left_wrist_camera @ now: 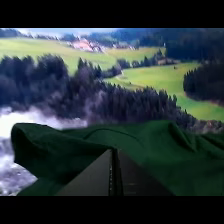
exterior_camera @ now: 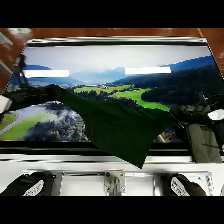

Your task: Fold the shirts.

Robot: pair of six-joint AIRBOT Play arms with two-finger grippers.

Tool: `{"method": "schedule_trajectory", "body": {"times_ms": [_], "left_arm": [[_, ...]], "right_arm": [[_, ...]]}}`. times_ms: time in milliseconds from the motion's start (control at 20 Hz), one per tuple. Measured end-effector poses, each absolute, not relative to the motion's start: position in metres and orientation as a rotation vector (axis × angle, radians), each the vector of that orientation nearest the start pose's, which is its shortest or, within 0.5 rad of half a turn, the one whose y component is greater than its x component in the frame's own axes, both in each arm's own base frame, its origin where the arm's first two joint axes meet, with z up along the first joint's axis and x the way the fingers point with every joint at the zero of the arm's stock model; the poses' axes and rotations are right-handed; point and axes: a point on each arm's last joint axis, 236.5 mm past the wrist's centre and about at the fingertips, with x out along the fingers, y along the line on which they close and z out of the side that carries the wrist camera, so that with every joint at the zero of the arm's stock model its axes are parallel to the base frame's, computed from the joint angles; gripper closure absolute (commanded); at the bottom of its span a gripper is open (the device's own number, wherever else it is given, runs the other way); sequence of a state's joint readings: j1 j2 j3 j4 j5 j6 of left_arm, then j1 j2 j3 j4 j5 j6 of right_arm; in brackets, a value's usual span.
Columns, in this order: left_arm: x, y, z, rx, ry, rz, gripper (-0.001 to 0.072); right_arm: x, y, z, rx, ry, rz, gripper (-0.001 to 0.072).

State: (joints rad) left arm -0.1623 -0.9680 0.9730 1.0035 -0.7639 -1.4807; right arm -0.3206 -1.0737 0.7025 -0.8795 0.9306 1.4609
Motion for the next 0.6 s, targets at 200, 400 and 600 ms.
{"method": "schedule_trajectory", "body": {"times_ms": [200,400,600], "left_arm": [[0.390,-0.172,0.093,-0.395,0.836,-0.418,0.0674],[0.393,-0.176,0.083,-0.386,0.851,-0.422,0.0674],[0.394,-0.177,0.081,-0.384,0.854,-0.423,0.0673]], "right_arm": [[0.352,0.008,-0.038,0.761,1.100,0.019,0.0147],[0.322,-0.016,-0.047,0.530,1.242,0.026,0.0070],[0.292,-0.012,-0.069,0.529,1.406,0.034,0.0069]]}}
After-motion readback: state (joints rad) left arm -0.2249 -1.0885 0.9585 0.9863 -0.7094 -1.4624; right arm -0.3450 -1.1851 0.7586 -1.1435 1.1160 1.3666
